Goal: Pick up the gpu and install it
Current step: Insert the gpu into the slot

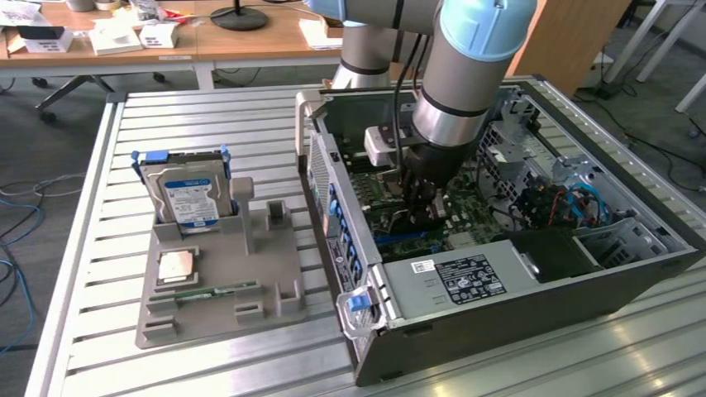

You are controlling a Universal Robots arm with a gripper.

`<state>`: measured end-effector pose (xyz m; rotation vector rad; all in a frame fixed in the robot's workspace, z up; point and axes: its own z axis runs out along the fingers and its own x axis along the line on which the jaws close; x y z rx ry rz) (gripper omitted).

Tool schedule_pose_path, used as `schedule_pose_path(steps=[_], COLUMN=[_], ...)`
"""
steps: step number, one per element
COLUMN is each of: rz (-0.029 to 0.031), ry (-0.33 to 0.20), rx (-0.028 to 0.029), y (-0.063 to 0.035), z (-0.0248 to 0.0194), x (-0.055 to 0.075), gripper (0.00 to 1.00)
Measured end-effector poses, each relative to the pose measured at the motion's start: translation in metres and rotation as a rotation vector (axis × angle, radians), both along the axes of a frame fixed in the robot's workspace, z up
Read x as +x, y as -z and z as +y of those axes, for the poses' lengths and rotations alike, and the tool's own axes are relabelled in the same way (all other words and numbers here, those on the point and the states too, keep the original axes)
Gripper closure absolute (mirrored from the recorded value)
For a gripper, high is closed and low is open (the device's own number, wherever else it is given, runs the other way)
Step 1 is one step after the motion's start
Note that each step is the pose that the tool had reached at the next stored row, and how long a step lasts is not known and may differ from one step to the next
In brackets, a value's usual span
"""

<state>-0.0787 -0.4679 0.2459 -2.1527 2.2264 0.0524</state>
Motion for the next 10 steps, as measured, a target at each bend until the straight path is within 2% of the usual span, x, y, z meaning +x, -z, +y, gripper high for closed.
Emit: schedule_pose_path(steps=[2, 10], rz=[-0.0002, -0.0001], ry=[0.000, 0.000], rx=[0.0017, 0.0018], y=[0.0002, 0.0003], z=[0.0000, 0.0000], x=[-0.0001, -0.0002], gripper=[0.74, 0.74])
